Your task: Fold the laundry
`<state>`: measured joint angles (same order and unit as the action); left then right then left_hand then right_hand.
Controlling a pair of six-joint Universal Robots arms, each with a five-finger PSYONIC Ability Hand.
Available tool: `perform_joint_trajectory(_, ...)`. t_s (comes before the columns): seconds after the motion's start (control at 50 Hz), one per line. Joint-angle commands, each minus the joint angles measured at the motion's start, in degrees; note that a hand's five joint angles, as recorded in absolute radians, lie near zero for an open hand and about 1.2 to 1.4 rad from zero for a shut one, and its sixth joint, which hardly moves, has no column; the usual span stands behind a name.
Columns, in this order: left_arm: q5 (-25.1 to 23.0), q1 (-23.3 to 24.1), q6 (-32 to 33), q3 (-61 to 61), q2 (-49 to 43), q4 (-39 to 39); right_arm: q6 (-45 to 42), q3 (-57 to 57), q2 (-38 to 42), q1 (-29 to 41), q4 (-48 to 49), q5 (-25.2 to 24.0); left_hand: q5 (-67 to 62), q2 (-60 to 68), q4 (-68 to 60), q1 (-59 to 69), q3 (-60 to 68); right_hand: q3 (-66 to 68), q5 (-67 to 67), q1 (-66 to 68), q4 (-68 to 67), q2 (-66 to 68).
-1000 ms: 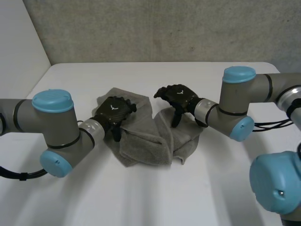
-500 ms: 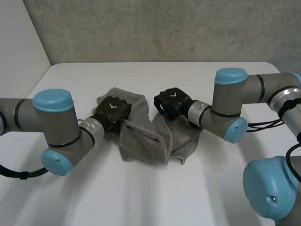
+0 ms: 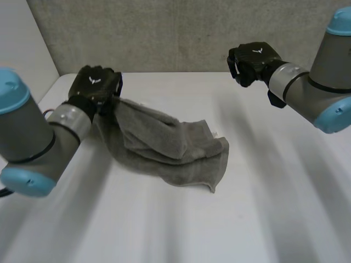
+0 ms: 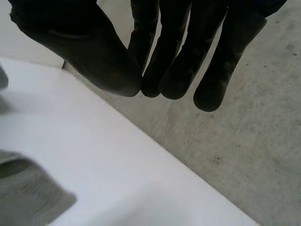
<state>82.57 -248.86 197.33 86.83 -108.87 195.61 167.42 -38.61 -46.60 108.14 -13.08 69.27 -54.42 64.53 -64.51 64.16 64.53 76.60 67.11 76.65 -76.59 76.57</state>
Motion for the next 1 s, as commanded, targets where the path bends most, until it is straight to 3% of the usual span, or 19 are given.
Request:
perform_joint_trajectory(0.02, -0.83, 0.04, 1.73, 17.02, 10.41, -1.8, -12.26, -14.27, -5.07, 0.75, -0.45, -0.28, -7.2, 7.1, -7.12, 7.47, 7.1, -18.13, -18.64, -18.19, 18.12, -18.11)
perform_joint_trajectory(0.12, -0.83, -1.19, 8.51, 28.13, 17.73, -2.07, -21.5, -19.56, -5.34, 0.93, -0.45, -0.11, -1.64, 1.53, -1.56, 1.9, 1.53, -31.49, -32.0, -31.54, 31.48, -31.46)
perform_joint_trajectory(0.16, -0.92, -3.03, 14.19, 33.99, 21.93, -2.16, -23.7, -20.36, -5.26, 0.93, -0.45, 0.16, 11.41, -11.51, 11.49, -11.14, -11.51, -36.52, -37.03, -36.58, 36.51, -36.5)
perform_joint_trajectory(0.22, -0.92, -3.65, 16.77, 36.04, 23.18, -2.33, -26.0, -20.36, -4.99, 1.45, -0.54, 0.16, 18.21, -18.32, 18.29, -17.94, -18.32, -43.44, -43.95, -43.49, 43.43, -43.41)
perform_joint_trajectory(0.26, -0.84, -4.35, 20.88, 38.41, 24.32, -2.33, -26.01, -19.92, -4.9, 2.25, -0.45, -0.02, 30.59, -30.7, 30.68, -30.33, -30.7, -48.69, -49.2, -48.74, 48.68, -48.66)
perform_joint_trajectory(0.28, -0.83, -4.35, 20.9, 38.42, 24.32, -2.33, -25.92, -19.23, -4.73, 2.94, -0.37, -0.45, 30.66, -30.76, 30.74, -30.39, -30.76, -52.02, -52.53, -52.07, 52.01, -51.99)
perform_joint_trajectory(0.32, -0.75, -4.35, 23.09, 38.68, 24.32, -2.6, -25.92, -17.9, -4.38, 3.74, -0.28, -1.07, 48.73, -48.84, 48.81, -48.47, -48.84, -55.08, -55.59, -55.13, 55.07, -55.05)
perform_joint_trajectory(0.36, -0.75, -4.44, 23.27, 38.33, 24.24, -2.68, -25.66, -16.32, -3.67, 4.62, -0.37, -2.21, 54.32, -54.43, 54.4, -54.06, -54.43, -59.28, -59.79, -59.34, 59.27, -59.26)
perform_joint_trajectory(0.5, -0.66, -4.44, 22.83, 36.66, 23.97, -2.77, -21.62, -6.06, 3.07, 8.92, -2.29, -9.59, 54.21, -54.31, 54.29, -53.94, -54.31, -61.81, -62.32, -61.87, 61.81, -61.79)
perform_joint_trajectory(0.72, -0.92, -4.09, 17.91, 36.13, 23.09, -1.81, -20.65, 17.05, 20.39, 10.16, -10.03, -11.35, 52.69, -52.8, 52.78, -52.43, -52.8, -52.58, -53.09, -52.63, 52.57, -52.55)
perform_joint_trajectory(0.92, -0.92, -2.51, 16.33, 36.04, 21.77, -0.84, -20.82, 22.88, 27.79, 10.6, -9.25, -14.08, 45.8, -45.9, 45.88, -45.53, -45.9, -48.35, -48.86, -48.41, 48.35, -48.33)
perform_joint_trajectory(1.0, -1.1, -2.16, 16.33, 36.04, 20.46, -0.84, -20.82, 23.49, 28.93, 10.86, -7.49, -14.25, 41.6, -41.7, 41.68, -41.33, -41.7, -39.97, -40.48, -40.03, 39.96, -39.95)
